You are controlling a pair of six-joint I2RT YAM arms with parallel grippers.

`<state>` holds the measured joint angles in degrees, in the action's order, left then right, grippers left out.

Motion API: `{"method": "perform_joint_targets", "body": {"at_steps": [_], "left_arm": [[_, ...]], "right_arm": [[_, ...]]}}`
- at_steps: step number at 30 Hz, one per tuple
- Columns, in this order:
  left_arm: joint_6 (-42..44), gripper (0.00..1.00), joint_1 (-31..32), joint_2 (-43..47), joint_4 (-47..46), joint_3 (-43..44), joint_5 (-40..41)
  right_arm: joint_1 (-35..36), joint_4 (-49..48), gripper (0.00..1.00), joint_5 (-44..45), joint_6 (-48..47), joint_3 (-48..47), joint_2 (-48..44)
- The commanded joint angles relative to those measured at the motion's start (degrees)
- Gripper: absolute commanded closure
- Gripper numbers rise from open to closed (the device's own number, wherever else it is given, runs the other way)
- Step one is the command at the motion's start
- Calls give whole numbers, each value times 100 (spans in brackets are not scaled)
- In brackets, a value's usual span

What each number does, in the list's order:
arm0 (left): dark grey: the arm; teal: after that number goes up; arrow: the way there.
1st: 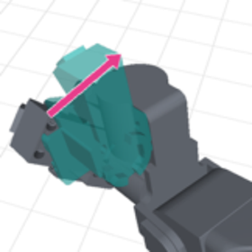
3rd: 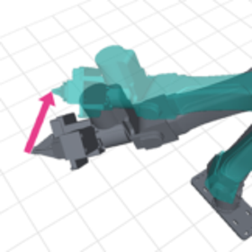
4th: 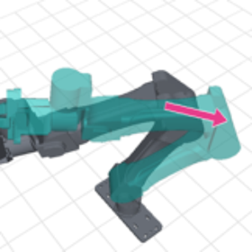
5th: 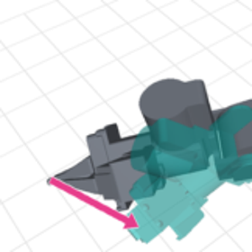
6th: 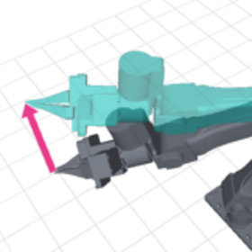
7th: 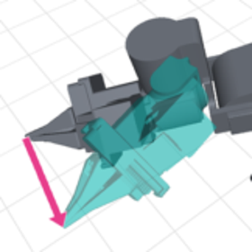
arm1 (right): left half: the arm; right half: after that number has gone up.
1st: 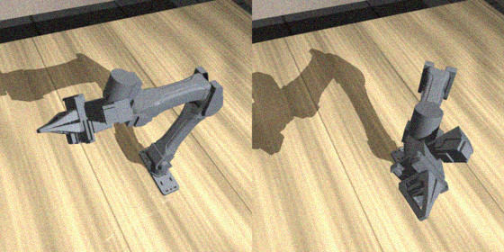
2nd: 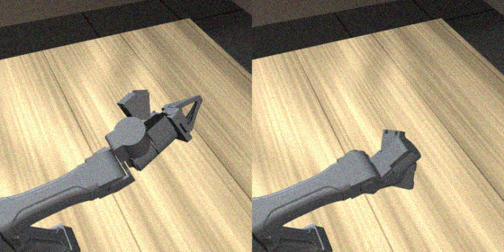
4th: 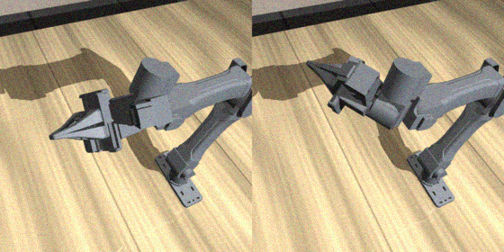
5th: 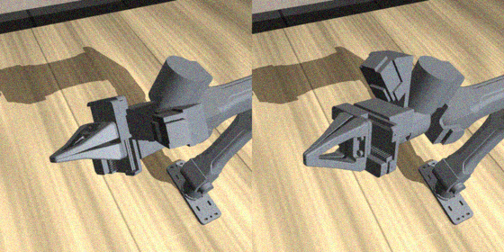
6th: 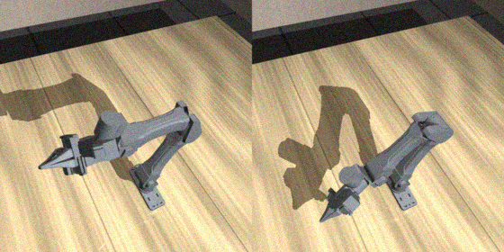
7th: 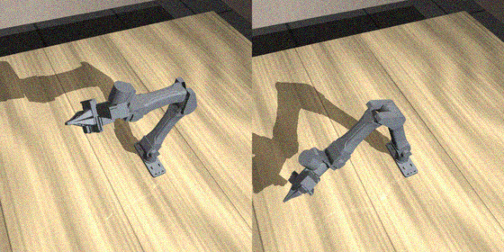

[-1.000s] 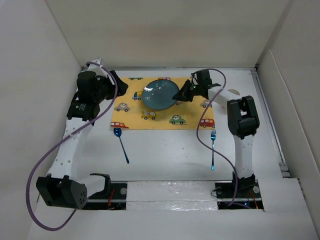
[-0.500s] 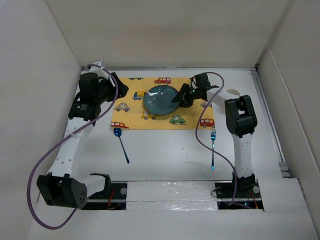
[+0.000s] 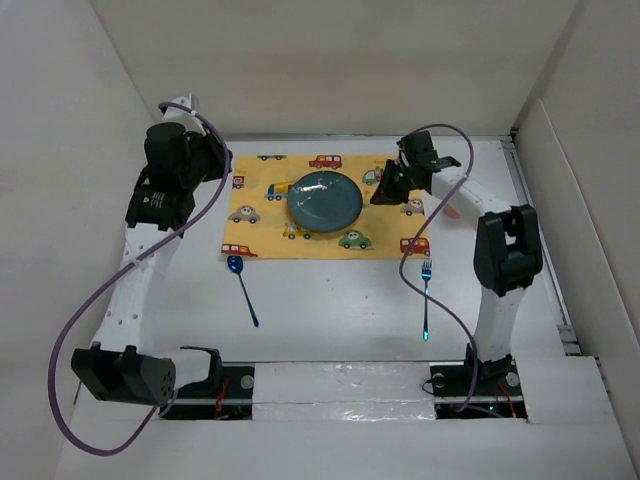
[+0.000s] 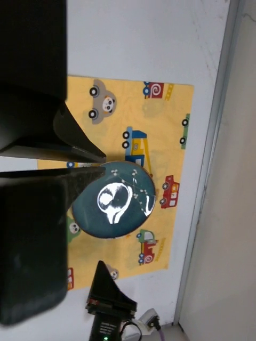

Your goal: Set the dinner table for one person

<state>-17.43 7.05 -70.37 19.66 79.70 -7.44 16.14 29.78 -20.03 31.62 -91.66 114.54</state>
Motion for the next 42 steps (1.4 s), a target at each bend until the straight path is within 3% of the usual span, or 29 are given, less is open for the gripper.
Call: {"method": "perform_joint_targets", "body": {"at_steps": [1, 2, 6, 8, 9, 10, 11, 12, 14, 17, 21, 28, 31, 34, 35, 36, 42], "left_arm": [[152, 100, 16, 14, -41, 186, -55], [152, 100, 16, 14, -41, 143, -134], [292, 100, 129, 146, -138, -287, -337], [546, 96, 506, 155, 2, -350, 161], [678, 85, 1030, 138, 107, -385, 912], [880, 79, 1288, 111, 239, -403, 1224], [951, 75, 1508, 94, 275, -438, 1471], [987, 66, 1788, 85, 319, -481, 1726], [952, 61, 1844, 32, 363, -482, 1676], [821, 57, 1844, 76, 214, -552, 1230], [697, 56, 1844, 85, 73, -710, 894], [653, 56, 1844, 252, 29, -1062, 938], [592, 57, 1844, 287, -15, -1167, 911], [557, 57, 1844, 261, -50, -1194, 832], [557, 57, 1844, 252, -33, -1185, 823], [557, 57, 1844, 243, -24, -1159, 832], [592, 57, 1844, 208, 46, -1053, 929]], "right_arm": [[-111, 239, 89, 421, -515, 157, -791], [-285, 247, 100, 804, -560, 157, -984], [-1023, 133, 100, 1615, -718, 236, -1995], [-1349, 186, 99, 2280, -762, 245, -2146], [-1620, 369, 96, 2493, -762, 227, -2173], [-1727, 458, 92, 2678, -771, 219, -2182], [-1833, 519, 79, 2976, -771, 262, -2173], [-2025, 659, 74, 3083, -780, 280, -2147], [-2228, 679, 59, 3311, -797, 350, -2094], [-2606, 581, 51, 3016, -938, 185, -1779], [-2844, 521, 52, 2119, -1218, -159, -1233], [-2845, 784, 51, 2056, -1342, -195, -776], [-2845, 679, 53, 1873, -1334, -81, -609], [-2845, 652, 75, 1898, -1316, -133, -451], [-2792, 634, 94, 1967, -1316, -185, -424], [-2792, 626, 100, 2142, -1307, -195, -441], [-2739, 582, 100, 2170, -1167, -449, -792]]}}
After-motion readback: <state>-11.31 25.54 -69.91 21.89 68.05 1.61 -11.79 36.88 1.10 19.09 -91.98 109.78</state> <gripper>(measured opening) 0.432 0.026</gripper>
